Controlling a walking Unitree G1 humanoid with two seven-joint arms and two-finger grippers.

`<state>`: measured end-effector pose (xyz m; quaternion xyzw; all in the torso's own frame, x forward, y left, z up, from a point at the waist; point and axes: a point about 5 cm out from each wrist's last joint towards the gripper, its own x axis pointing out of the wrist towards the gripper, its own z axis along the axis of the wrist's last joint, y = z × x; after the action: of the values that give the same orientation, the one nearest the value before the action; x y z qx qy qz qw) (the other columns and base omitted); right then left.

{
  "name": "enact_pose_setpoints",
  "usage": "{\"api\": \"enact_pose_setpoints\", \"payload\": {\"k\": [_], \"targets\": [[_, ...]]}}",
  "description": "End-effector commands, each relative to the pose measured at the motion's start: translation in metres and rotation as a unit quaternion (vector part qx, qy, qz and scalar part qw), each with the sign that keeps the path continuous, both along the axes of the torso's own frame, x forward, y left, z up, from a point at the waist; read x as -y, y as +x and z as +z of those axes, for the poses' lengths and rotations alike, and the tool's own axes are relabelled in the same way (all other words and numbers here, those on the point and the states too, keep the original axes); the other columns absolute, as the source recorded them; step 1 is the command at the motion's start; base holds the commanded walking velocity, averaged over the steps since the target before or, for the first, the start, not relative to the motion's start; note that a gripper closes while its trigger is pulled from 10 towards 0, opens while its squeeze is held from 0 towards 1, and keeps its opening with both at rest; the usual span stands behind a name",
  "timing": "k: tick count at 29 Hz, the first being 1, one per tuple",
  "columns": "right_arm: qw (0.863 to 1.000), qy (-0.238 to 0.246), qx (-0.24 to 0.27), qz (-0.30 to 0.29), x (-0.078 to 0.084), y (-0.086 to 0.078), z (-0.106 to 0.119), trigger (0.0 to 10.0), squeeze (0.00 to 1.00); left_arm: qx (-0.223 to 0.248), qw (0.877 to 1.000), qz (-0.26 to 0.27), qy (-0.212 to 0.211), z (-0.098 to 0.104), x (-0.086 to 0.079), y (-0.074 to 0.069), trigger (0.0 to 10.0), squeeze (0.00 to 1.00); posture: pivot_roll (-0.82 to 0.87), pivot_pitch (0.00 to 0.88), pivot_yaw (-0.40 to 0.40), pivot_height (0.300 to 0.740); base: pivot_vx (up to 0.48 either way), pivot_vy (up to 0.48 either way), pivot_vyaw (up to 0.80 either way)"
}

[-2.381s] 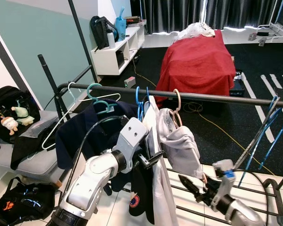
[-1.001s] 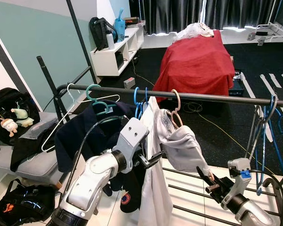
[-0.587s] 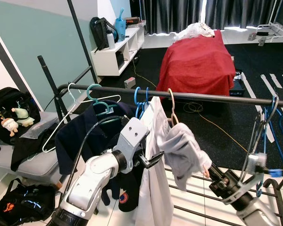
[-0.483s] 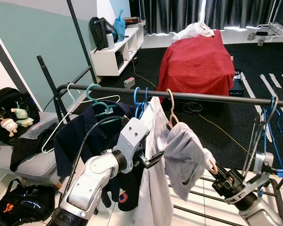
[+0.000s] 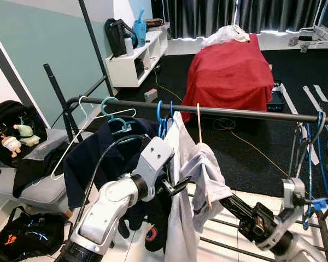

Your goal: Hang hanger

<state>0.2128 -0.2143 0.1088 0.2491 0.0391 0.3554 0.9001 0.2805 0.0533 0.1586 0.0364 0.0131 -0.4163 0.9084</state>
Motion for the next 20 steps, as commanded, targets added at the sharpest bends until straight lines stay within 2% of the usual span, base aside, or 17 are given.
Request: {"api": "enact_pose_setpoints", "payload": {"k": [1, 13, 16, 20], "targets": [[1.0, -0.009, -0.001, -0.014, 0.0, 0.003, -0.002, 0.0, 0.0, -0.018, 1.0, -0.003, -0.022, 0.003, -0.003, 0.0, 10.0, 0.0, -0.13, 0.0, 0.107, 0.71, 0.0, 0.0, 0.0], [1.0, -0.005, 0.001, -0.029, 0.001, 0.006, 0.001, 0.0, 0.0, -0.056, 0.997, -0.012, -0.055, 0.005, -0.007, -0.003, 10.0, 0.0, -0.12, 0.0, 0.106, 0.71, 0.0, 0.0, 0.0], [0.999, 0.002, 0.009, -0.038, 0.001, 0.01, 0.004, 0.0, 0.0, -0.09, 0.993, -0.057, -0.042, -0.003, -0.003, -0.015, 10.0, 0.0, -0.11, 0.0, 0.107, 0.71, 0.0, 0.0, 0.0], [0.999, 0.004, 0.012, -0.04, 0.0, 0.012, 0.005, 0.0, 0.0, -0.103, 0.991, -0.072, -0.038, -0.006, -0.002, -0.019, 10.0, 0.0, -0.11, 0.0, 0.109, 0.71, 0.0, 0.0, 0.0]]}}
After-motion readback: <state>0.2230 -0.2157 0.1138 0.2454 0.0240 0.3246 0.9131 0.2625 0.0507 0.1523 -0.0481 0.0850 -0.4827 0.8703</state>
